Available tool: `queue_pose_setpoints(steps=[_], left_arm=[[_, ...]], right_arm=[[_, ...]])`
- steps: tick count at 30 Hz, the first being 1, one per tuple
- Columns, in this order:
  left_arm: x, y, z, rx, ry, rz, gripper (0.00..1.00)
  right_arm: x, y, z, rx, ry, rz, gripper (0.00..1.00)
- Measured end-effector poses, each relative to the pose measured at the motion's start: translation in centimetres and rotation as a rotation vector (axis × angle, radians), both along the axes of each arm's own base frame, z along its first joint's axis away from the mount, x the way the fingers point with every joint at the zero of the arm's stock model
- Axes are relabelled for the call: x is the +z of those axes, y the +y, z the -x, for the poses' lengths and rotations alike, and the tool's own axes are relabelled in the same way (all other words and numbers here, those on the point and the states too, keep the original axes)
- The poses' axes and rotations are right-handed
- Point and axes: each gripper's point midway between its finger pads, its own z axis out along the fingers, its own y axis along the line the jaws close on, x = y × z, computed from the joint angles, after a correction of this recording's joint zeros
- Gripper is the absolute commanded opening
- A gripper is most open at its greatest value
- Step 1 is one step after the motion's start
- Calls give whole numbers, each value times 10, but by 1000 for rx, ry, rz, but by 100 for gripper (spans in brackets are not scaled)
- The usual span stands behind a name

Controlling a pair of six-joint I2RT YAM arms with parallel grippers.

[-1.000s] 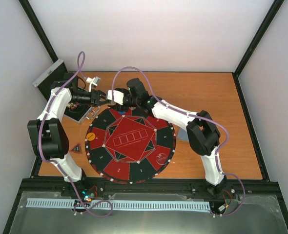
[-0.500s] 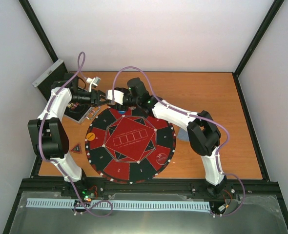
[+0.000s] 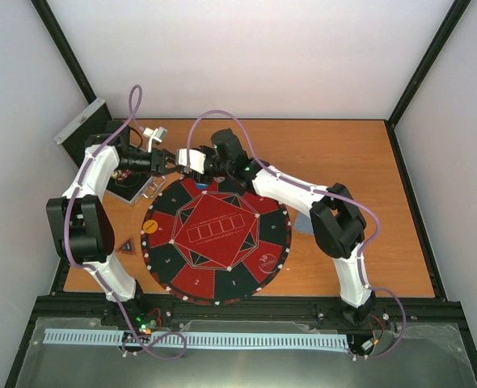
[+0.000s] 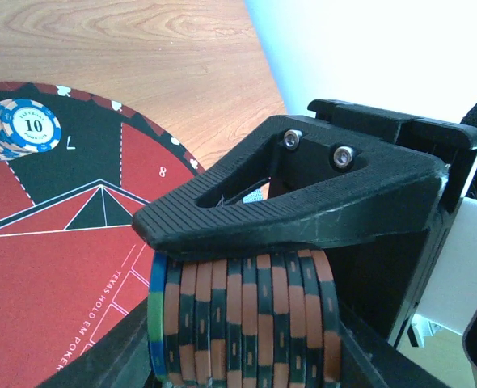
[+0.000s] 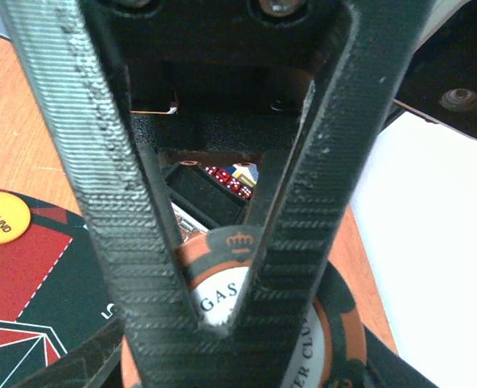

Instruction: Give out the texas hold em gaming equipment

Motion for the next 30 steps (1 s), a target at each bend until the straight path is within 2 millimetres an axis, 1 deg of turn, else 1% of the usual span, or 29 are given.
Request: queue_pose_setpoints(steps=[6,13,15,17,24,30], left_arm=[[0,0,0,1,0,-1,8],[-1,0,0,0,7,5,22],[0,-1,0,-2,7,9,23],[0,-2,0,-4,8,11,27],[2,-3,1,-5,13,26,35],[3,-4,1,-4,19,32,44]], right_arm=[[-1,-1,0,4,-2,7,3],[-1,-3,1,11,4,20,3],[0,-3,2,11,3,24,3],[0,-4,2,12,3,27,3],[2,-5,3,14,12,42,3],[3,-6,3,15,18,53,3]])
